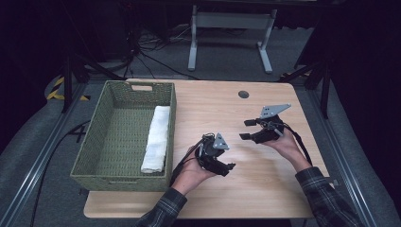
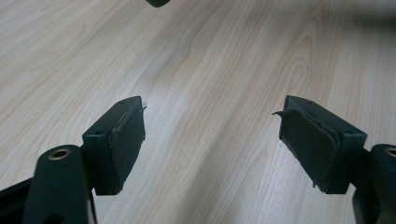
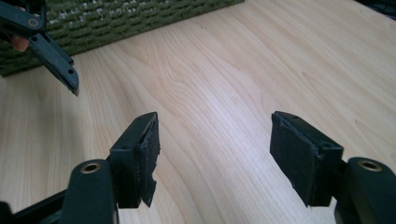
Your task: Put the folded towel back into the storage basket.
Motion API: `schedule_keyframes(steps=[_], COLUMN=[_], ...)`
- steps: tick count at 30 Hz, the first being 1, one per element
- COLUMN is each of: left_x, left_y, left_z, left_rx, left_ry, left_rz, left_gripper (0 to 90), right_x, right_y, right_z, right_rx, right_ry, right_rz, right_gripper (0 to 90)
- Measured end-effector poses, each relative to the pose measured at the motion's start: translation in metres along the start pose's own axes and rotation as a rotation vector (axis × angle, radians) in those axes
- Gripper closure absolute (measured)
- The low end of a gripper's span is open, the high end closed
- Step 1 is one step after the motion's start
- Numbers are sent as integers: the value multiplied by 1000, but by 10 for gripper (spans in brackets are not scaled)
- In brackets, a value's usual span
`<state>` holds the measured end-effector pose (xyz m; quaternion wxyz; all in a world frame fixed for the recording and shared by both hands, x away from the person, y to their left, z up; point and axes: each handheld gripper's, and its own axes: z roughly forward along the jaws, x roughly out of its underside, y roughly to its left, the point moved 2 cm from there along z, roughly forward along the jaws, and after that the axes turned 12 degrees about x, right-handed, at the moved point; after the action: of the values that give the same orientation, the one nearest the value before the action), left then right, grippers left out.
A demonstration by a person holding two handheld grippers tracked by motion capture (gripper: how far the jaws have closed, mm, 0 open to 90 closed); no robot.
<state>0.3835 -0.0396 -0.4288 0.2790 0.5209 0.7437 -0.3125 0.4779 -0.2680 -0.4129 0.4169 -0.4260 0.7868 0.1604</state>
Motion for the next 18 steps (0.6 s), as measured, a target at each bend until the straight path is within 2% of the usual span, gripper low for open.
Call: schedule_keyframes(steps=[2, 12, 17, 18], left_x=[5, 19, 26, 27], left_y=[0, -2, -1, -1], left_z=[6, 25, 32, 33], left_rx=[6, 7, -2, -15], left_ry=[2, 37, 61, 75], left_rz=[-10, 4, 5, 10], left_gripper=[229, 222, 197, 197], right_x=[7, 40, 56, 56], right_y=[1, 8, 8, 8], right_z=[0, 1, 5, 5], right_rx=[2, 38, 64, 64], right_ry=[6, 57, 96, 96], right_rz=[1, 8, 9, 9], right_gripper=[327, 304, 283, 283])
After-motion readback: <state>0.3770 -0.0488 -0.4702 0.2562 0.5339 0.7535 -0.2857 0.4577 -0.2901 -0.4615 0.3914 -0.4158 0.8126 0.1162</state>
